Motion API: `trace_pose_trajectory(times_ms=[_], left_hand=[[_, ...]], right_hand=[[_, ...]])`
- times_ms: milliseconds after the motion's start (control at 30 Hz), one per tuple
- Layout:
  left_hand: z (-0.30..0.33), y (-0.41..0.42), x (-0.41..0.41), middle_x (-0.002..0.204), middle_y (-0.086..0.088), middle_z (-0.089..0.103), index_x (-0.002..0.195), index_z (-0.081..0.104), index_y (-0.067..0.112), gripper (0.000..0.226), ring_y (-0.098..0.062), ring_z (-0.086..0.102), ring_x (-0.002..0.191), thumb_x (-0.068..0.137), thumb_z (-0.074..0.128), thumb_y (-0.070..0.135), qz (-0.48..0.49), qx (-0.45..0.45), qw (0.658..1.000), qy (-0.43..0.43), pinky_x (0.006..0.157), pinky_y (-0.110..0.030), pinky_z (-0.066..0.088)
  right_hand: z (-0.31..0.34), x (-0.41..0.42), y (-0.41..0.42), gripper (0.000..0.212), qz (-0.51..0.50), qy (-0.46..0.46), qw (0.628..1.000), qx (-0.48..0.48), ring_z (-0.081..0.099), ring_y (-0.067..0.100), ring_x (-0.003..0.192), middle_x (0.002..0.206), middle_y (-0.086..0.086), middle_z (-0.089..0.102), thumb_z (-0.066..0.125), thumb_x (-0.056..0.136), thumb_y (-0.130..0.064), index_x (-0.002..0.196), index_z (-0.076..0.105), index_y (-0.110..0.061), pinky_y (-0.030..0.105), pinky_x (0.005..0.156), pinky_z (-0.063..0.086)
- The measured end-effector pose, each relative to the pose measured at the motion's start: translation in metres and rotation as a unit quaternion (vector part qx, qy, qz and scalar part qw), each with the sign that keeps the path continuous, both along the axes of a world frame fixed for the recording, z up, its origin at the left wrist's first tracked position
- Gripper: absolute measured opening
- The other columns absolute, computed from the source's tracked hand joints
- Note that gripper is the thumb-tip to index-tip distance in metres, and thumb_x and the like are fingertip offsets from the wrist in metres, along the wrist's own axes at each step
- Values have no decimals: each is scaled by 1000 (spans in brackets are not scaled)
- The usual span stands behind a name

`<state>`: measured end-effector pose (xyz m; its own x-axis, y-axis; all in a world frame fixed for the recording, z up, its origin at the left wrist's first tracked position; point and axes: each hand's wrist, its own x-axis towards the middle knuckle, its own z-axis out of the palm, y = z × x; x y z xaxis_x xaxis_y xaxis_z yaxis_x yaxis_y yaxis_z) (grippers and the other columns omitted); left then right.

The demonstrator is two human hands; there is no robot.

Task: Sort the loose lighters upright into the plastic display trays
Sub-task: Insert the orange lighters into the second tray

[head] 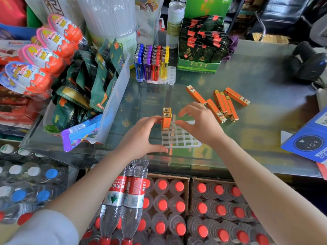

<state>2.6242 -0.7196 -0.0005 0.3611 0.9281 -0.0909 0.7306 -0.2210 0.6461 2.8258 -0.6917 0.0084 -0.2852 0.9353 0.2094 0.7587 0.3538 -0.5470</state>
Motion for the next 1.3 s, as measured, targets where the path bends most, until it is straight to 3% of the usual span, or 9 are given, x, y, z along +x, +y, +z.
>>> trace_pose_trajectory(times_ms=[100, 233, 533, 633, 733, 967, 1067, 1133, 1300], left_hand=[[0, 3, 1, 134, 5, 42, 130, 36, 27, 86, -8, 39, 120, 58, 79, 44, 14, 9, 1000, -4, 93, -21, 28], [-1, 9, 5, 135, 5, 42, 131, 35, 26, 85, -9, 38, 122, 59, 79, 43, 18, 10, 1000, -3, 97, -26, 30], [-2, 10, 5, 131, 4, 44, 128, 39, 24, 80, -7, 38, 120, 61, 79, 39, 26, 30, 999, -6, 95, -21, 28], [-1, 10, 5, 132, 3, 44, 128, 39, 24, 79, -9, 38, 121, 61, 79, 39, 26, 26, 999, -12, 97, -25, 31], [0, 9, 5, 131, 3, 45, 127, 40, 24, 79, -8, 38, 121, 61, 79, 39, 25, 27, 999, -17, 97, -26, 32], [-3, 2, 4, 129, 4, 46, 127, 40, 25, 81, -8, 40, 118, 59, 79, 43, 39, 37, 999, -9, 93, -24, 32], [-4, -2, 5, 129, 4, 47, 127, 40, 23, 80, -8, 41, 117, 60, 79, 42, 43, 38, 998, -15, 93, -24, 32], [-3, -4, 5, 128, 4, 47, 127, 39, 24, 81, -8, 41, 117, 59, 79, 42, 46, 35, 998, -19, 93, -25, 32], [-2, -7, 3, 128, 4, 47, 127, 39, 24, 82, -9, 42, 116, 58, 80, 41, 48, 26, 998, -18, 95, -27, 34]], right_hand=[[-5, 16, 15, 16, -90, 25, 996, 8, 54, 19, 89, 103, 11, 64, 58, 87, -18, 97, 64, -8, 34, 77, 48], [-5, 23, 38, 27, -176, -50, 983, 4, 48, 36, 107, 117, 17, 57, 45, 92, -12, 115, 58, -7, 37, 87, 40], [-2, 7, 59, 24, -185, -183, 963, -76, 44, 36, 111, 117, 20, 52, 48, 93, -17, 111, 52, -2, 41, 80, 44], [-3, 6, 61, 18, -174, -199, 960, -89, 50, 36, 101, 107, 19, 53, 49, 91, -11, 105, 56, -3, 37, 68, 43], [-1, 7, 58, 22, -138, -197, 966, -94, 54, 35, 90, 102, 17, 54, 50, 85, 0, 105, 58, -5, 36, 67, 48], [5, 12, 15, 21, -121, -59, 990, -44, 51, 29, 84, 92, 10, 60, 55, 89, -17, 108, 50, -10, 39, 68, 46], [8, 17, -4, 23, -110, 45, 993, -27, 49, 22, 95, 88, -13, 58, 66, 82, -18, 102, 56, -14, 37, 79, 42], [10, 18, -14, 22, -93, 134, 983, -85, 53, 12, 86, 82, -22, 54, 70, 78, -14, 92, 55, -20, 24, 76, 42], [16, 10, -28, 32, -75, 294, 939, -159, 62, 5, 68, 78, -6, 66, 69, 76, -2, 90, 57, -28, 14, 67, 50]])
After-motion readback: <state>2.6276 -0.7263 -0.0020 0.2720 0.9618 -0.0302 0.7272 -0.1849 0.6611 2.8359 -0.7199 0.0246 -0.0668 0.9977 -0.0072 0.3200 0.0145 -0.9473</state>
